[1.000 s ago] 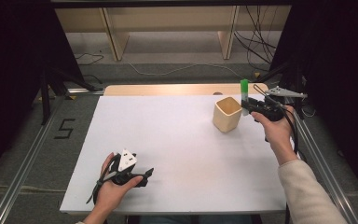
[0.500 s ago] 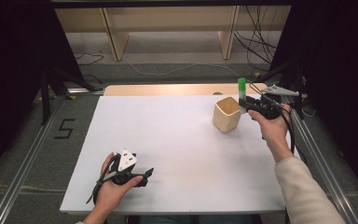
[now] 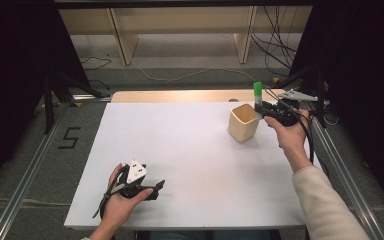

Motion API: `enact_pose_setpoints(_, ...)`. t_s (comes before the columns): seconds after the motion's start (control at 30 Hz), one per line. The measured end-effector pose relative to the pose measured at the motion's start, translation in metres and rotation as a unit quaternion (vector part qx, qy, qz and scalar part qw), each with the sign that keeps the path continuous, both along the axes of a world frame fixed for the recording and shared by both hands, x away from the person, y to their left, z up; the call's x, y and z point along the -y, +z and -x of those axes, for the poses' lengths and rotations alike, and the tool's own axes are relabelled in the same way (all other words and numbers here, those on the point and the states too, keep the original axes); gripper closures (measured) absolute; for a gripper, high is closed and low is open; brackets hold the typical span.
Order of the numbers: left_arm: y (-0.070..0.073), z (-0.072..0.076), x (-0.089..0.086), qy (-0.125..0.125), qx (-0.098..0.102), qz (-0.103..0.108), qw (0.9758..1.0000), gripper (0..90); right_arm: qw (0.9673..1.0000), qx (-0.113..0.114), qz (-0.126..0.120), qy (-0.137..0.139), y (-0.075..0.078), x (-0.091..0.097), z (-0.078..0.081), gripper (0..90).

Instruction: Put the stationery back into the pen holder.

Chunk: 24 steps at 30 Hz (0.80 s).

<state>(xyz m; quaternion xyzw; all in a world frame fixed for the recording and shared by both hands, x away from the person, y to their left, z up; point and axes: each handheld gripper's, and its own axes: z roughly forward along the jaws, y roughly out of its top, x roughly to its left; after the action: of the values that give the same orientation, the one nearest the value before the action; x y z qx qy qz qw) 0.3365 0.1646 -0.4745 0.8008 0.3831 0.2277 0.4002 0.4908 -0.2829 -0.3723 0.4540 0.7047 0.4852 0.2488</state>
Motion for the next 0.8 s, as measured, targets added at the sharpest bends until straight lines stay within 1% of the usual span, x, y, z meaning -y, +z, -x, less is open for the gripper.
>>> enact_pose_setpoints(0.13, 0.0002, 0.0001, -0.0004, -0.001, -0.001, -0.001, 1.0000, 16.3, 1.0000, 0.004, 0.001, 0.000, 0.0013, -0.0018, -0.0013, 66.3)
enact_pose_setpoints(0.8, 0.0004, 0.0001, -0.0004, -0.002, 0.000, -0.002, 1.0000, 16.3, 1.0000, 0.005, 0.000, -0.002, -0.0014, -0.0048, -0.0060, 66.2)
